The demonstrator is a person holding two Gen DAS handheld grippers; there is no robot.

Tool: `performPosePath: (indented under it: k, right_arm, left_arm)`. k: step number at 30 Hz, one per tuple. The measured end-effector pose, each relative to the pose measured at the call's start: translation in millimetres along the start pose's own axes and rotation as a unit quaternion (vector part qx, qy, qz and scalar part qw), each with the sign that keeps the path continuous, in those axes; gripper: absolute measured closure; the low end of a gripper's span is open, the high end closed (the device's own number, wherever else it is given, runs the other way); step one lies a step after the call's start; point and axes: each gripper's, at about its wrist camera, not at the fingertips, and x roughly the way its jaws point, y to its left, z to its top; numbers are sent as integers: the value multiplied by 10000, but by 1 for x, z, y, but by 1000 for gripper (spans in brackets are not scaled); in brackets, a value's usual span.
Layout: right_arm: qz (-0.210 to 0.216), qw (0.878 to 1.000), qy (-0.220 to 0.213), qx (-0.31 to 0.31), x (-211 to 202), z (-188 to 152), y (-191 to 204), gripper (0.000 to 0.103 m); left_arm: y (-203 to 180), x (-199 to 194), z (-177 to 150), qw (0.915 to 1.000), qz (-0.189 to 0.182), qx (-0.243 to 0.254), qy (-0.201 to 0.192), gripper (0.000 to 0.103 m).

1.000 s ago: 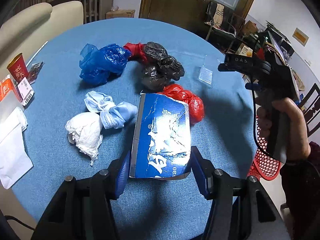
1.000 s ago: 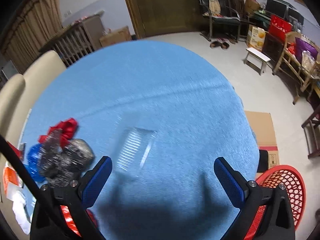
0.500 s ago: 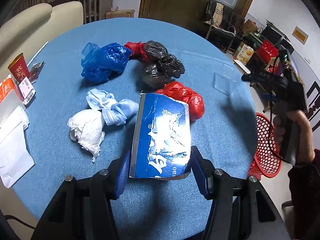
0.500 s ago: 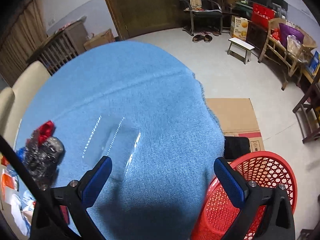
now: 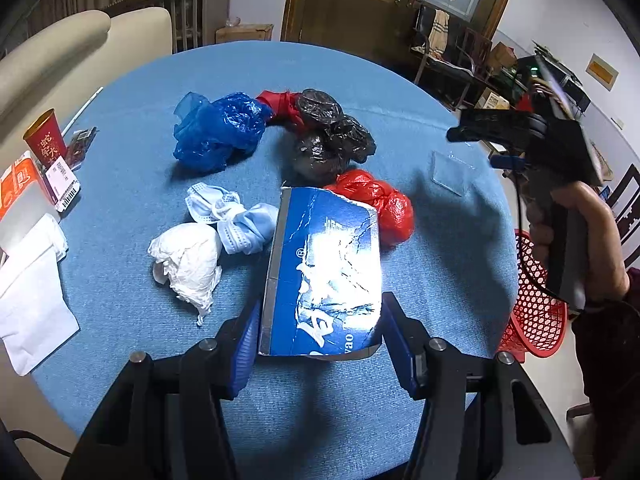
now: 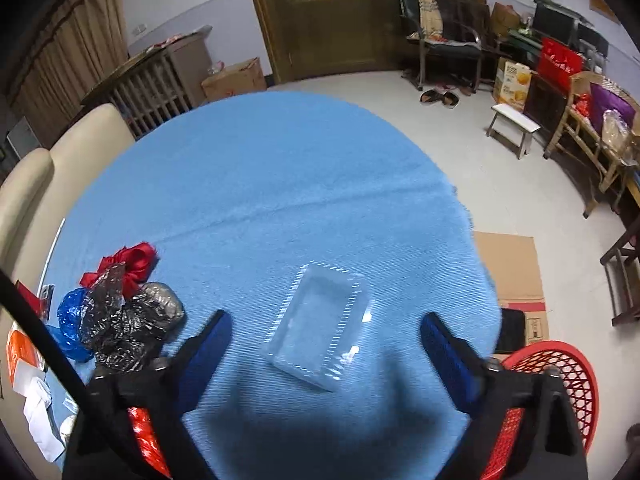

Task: Collect trash
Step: 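Grasp the clear plastic tray with the right gripper while the left holds the box, then carry both items over the red wastebasket and open both grippers to drop them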

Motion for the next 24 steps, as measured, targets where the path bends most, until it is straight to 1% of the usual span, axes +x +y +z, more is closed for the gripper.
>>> performPosePath:
  k: [1, 2, 6, 9, 11, 15, 18, 24]
  right_arm:
    - [3, 10000, 76, 11, 5, 0, 1, 28]
    - [-26, 9998, 181, 45, 12, 1, 3, 29]
    - [-107, 9993, 304, 187, 22, 1, 0, 30]
    - [-111, 9989, 402, 190, 26, 1, -2, 40]
    - [51, 9987, 427, 280, 26, -1, -6, 46]
    - [119, 9989, 353, 273, 21, -4, -8, 48]
    - [270, 9991, 262, 196, 14, -11, -11, 48]
    - [612, 9981, -20, -45, -17, -29, -14, 48]
  left_arm:
    - [0, -1, 0, 10000, -2, -1, -12, 44]
    - [0, -1, 0, 10000, -6, -2, -25, 44]
    - [0, -4, 0, 10000, -12, 2, -61, 44]
    - [1, -5, 0, 10000, -20, -12, -68, 44]
    - [1, -4, 0, 10000, 5, -10, -68, 44]
    - [6, -2, 0, 9999, -3, -134, 2, 44]
    - [9, -2, 0, 9998, 56, -188, -15, 44]
    - [4, -9, 3, 9997, 130, -136, -137, 44]
